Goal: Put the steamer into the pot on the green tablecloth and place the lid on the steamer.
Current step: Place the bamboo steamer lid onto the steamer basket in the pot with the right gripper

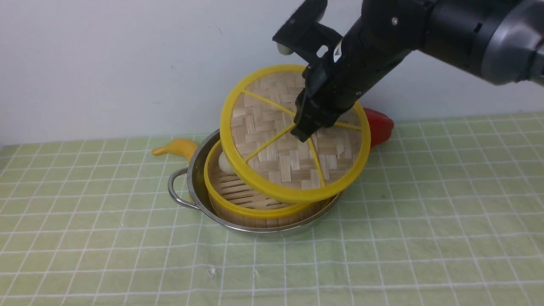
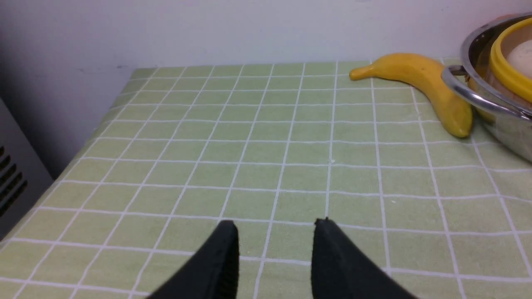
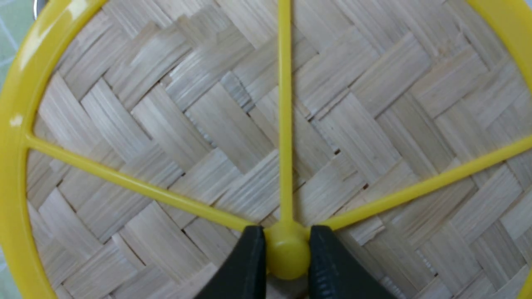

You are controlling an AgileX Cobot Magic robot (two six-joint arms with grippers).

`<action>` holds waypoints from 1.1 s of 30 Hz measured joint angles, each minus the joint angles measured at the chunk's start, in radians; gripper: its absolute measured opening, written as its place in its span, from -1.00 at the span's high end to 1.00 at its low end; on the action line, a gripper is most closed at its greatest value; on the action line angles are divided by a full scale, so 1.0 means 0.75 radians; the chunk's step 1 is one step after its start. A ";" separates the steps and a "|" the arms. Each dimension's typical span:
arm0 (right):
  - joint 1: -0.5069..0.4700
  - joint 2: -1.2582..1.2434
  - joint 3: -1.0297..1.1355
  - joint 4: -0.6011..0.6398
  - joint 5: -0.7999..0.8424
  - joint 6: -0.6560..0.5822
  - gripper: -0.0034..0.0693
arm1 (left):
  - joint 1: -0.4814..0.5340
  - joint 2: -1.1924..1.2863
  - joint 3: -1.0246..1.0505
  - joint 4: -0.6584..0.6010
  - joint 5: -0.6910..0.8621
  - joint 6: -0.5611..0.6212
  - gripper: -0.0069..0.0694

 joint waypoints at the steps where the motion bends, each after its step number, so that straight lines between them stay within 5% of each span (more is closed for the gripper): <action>1: 0.000 0.016 -0.028 0.004 0.000 -0.003 0.51 | 0.000 0.000 0.000 0.000 0.000 0.000 0.18; 15: 0.000 0.243 -0.297 0.103 0.200 -0.040 0.51 | 0.000 0.000 0.000 0.000 0.000 0.000 0.18; 33: 0.010 0.338 -0.305 0.109 0.048 -0.119 0.51 | 0.000 0.000 0.000 0.000 0.000 0.000 0.18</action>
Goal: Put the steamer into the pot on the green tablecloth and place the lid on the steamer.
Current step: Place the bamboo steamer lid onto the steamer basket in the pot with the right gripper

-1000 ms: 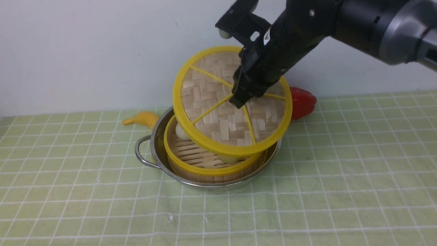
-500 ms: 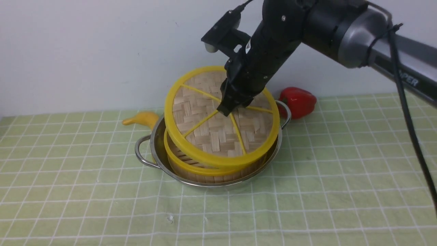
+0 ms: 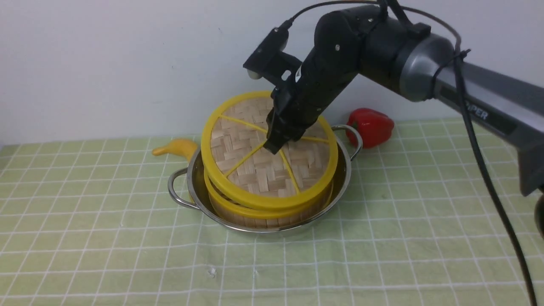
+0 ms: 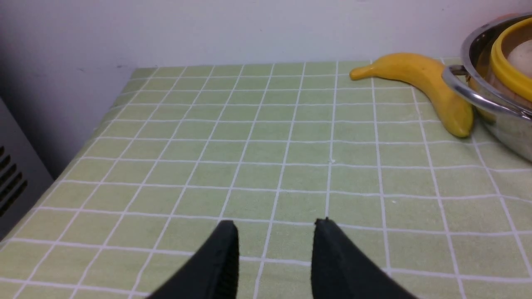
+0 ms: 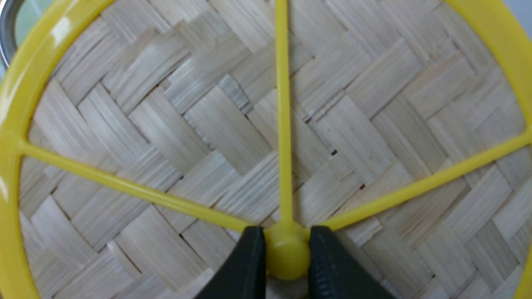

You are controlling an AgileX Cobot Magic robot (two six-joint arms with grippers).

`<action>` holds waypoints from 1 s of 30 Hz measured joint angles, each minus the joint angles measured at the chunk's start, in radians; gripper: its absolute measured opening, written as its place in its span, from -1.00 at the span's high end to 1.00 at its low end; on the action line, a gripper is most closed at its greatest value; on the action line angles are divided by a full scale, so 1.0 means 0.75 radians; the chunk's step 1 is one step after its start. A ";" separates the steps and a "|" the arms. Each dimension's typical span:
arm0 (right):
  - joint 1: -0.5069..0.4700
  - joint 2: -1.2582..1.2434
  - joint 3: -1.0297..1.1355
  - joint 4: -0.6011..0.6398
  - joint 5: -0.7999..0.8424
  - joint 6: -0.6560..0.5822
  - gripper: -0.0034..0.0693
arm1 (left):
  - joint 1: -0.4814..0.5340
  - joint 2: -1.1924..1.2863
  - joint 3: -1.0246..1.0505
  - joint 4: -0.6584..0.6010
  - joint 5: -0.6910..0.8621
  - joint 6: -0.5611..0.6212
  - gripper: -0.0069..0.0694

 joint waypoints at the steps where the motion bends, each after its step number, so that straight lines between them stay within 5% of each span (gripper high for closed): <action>1: 0.000 0.000 0.000 0.000 -0.017 0.000 0.51 | 0.000 0.000 0.000 0.000 0.000 0.000 0.18; 30: 0.026 0.043 -0.153 0.005 0.187 0.010 0.51 | 0.000 0.000 0.000 0.000 0.000 0.000 0.18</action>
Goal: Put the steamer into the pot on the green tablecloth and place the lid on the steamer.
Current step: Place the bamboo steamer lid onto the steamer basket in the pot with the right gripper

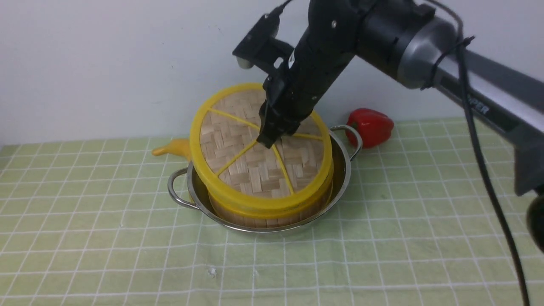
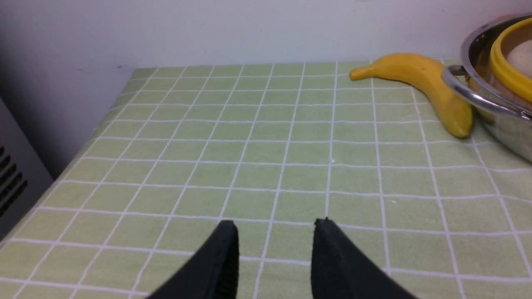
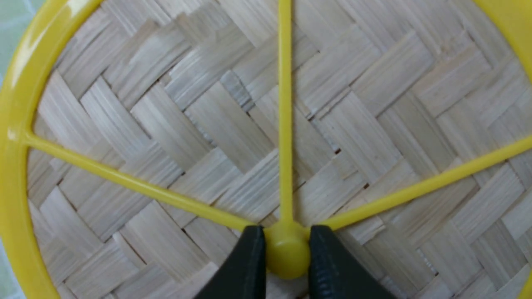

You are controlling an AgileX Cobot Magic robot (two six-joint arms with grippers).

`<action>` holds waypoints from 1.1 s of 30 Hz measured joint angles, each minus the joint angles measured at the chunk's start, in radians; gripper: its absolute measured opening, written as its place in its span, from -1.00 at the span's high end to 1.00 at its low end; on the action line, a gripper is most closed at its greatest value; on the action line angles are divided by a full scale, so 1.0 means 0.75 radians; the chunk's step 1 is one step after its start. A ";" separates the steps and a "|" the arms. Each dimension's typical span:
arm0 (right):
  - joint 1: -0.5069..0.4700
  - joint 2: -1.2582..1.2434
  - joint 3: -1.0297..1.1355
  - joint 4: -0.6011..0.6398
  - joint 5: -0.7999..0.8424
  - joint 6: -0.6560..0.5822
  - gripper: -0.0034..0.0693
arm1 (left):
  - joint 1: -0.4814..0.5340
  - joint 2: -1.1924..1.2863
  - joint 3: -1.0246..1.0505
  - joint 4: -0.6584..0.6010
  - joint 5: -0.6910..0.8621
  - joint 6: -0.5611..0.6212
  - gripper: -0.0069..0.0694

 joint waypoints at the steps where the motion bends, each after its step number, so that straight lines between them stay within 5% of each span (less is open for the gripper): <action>1: 0.000 0.015 0.000 -0.002 -0.009 -0.003 0.51 | 0.000 0.000 0.000 0.000 0.000 0.000 0.18; 33: -0.002 0.117 0.002 -0.060 -0.165 -0.054 0.51 | 0.000 0.000 0.000 0.000 0.000 0.000 0.18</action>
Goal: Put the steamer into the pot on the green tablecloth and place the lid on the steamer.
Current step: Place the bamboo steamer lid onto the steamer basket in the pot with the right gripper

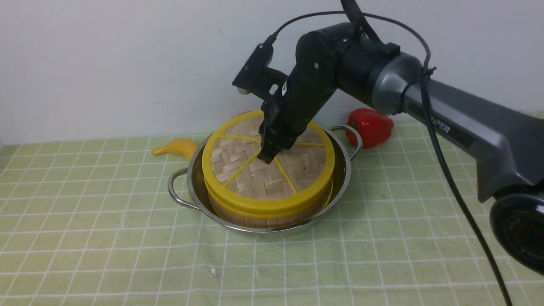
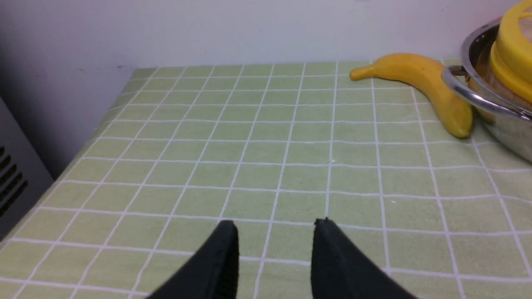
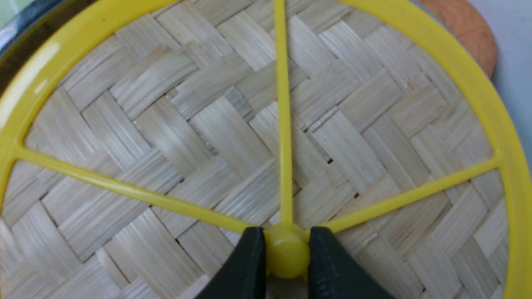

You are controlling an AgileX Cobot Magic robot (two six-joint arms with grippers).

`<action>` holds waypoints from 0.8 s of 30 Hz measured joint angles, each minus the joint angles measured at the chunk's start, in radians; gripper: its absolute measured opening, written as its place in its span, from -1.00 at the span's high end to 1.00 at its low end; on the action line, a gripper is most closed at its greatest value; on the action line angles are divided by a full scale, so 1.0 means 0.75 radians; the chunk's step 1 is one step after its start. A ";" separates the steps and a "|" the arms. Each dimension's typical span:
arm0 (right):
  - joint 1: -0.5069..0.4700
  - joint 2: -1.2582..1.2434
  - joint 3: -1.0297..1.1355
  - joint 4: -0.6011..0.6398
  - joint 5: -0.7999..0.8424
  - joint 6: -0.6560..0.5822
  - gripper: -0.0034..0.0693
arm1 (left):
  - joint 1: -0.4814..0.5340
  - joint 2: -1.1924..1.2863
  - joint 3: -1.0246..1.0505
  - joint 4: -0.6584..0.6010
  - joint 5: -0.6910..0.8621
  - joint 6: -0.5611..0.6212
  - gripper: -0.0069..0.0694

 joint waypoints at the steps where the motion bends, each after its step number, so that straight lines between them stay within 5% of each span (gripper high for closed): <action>1: 0.000 0.007 0.000 0.003 -0.006 -0.010 0.51 | 0.000 0.000 0.000 0.000 0.000 0.000 0.18; 10: 0.000 0.019 -0.006 0.002 -0.010 -0.022 0.50 | 0.000 0.000 0.000 0.000 0.000 0.000 0.18; 12: 0.000 0.009 -0.006 -0.005 -0.016 -0.017 0.39 | 0.000 0.000 0.000 0.000 0.000 0.000 0.18; 18: 0.000 -0.125 -0.047 -0.072 0.092 0.014 -0.48 | 0.000 0.000 0.000 0.000 0.000 0.000 0.18; 24: 0.000 -0.323 -0.184 -0.087 0.184 0.116 -0.67 | 0.000 0.000 0.000 0.000 0.000 0.000 0.18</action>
